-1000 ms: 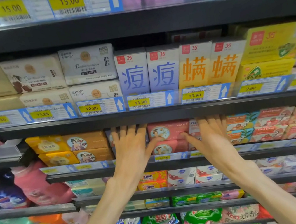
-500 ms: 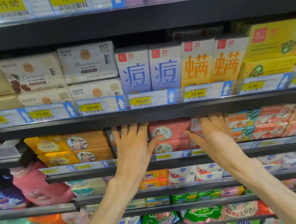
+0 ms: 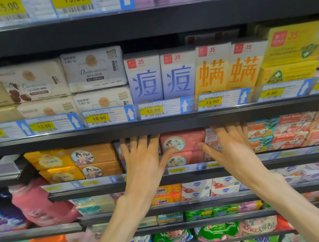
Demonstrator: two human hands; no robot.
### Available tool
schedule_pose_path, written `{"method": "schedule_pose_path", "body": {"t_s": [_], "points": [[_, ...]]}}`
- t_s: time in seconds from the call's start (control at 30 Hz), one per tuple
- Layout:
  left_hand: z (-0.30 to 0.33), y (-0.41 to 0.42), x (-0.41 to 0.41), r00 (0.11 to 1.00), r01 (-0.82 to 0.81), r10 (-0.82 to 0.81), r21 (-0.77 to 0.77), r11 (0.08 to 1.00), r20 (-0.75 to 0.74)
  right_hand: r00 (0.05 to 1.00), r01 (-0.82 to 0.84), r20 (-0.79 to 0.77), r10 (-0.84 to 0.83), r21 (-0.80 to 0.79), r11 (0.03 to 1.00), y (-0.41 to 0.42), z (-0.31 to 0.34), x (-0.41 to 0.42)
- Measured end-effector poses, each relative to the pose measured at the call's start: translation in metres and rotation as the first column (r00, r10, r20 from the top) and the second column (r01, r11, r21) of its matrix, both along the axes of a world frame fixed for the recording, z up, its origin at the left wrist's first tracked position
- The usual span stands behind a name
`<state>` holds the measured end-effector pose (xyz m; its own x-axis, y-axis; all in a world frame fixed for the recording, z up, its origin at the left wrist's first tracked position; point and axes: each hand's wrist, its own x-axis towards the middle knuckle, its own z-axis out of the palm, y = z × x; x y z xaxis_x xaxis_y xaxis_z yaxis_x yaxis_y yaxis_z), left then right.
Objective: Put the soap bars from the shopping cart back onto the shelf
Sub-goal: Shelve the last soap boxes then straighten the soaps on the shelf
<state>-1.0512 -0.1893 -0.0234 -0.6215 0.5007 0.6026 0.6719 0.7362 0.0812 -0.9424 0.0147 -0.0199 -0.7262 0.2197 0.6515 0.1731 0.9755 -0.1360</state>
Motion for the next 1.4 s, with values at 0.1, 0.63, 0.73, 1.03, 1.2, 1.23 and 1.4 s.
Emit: {"method": "schedule_pose_path", "body": {"t_s": [0.1,0.63,0.73,1.03,1.2,1.23,1.4], "points": [[-0.003,0.001,0.007,0.997,0.068,-0.066,0.047,0.997,-0.048,0.999,0.048,0.018,-0.048,-0.019,0.999,0.002,-0.001,0.008],[-0.038,0.061,0.08,0.843,0.536,-0.539,0.1,0.838,0.003,0.984,0.151,0.095,-0.147,-0.029,0.988,0.053,-0.038,0.11],[-0.049,0.076,0.093,0.828,0.55,-0.558,0.118,0.827,0.049,0.989,0.114,0.098,-0.11,-0.032,0.993,0.065,-0.045,0.112],[-0.058,0.123,0.119,0.934,0.315,-0.322,0.07,0.946,0.152,0.981,-0.092,0.172,0.086,0.027,0.995,0.107,-0.053,0.104],[-0.059,0.132,0.128,0.953,0.234,-0.245,0.08,0.969,0.177,0.956,-0.151,0.258,0.137,0.032,0.988,0.117,-0.056,0.108],[-0.057,0.133,0.13,0.954,0.228,-0.241,0.092,0.969,0.176,0.953,-0.16,0.263,0.151,0.016,0.987,0.118,-0.057,0.109],[-0.042,0.133,0.136,0.961,0.216,-0.24,0.166,0.962,0.136,0.958,-0.237,0.157,0.241,-0.044,0.97,0.116,-0.041,0.112]]}}
